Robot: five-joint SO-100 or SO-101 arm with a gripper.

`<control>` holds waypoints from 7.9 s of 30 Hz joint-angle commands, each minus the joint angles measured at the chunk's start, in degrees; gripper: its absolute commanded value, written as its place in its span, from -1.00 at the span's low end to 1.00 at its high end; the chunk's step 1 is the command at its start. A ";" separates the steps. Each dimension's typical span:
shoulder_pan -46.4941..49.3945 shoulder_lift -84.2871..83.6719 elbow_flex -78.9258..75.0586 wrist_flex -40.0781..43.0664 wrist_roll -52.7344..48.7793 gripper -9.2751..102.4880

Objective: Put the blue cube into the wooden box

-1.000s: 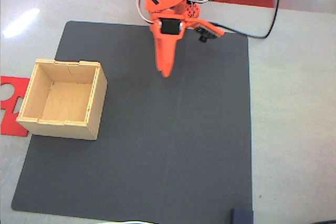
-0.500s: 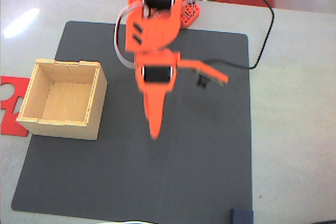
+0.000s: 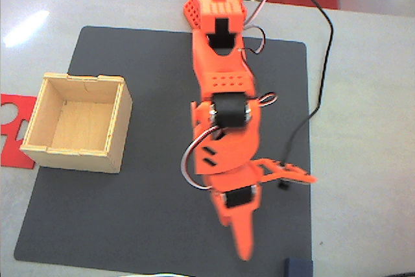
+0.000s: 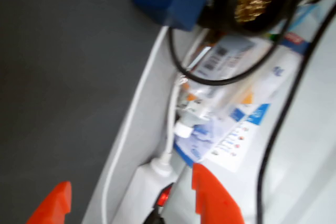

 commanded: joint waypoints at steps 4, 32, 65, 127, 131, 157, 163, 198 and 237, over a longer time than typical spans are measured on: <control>-1.05 -0.70 -6.86 -8.35 4.92 -0.29; -14.59 -11.51 -7.21 -33.57 6.50 -0.39; -9.84 -17.23 -8.00 -38.67 5.89 -0.41; -9.76 -19.60 -16.70 -25.58 11.78 -0.67; -9.76 -19.60 -16.70 -25.58 11.78 -0.63; -11.25 -23.47 -16.70 -38.32 4.66 -0.53; -11.07 -22.41 -16.70 -34.28 4.66 -0.54; -6.59 -4.83 -16.70 6.50 10.46 -0.45; -11.95 -21.45 -16.70 -28.39 -3.60 -0.54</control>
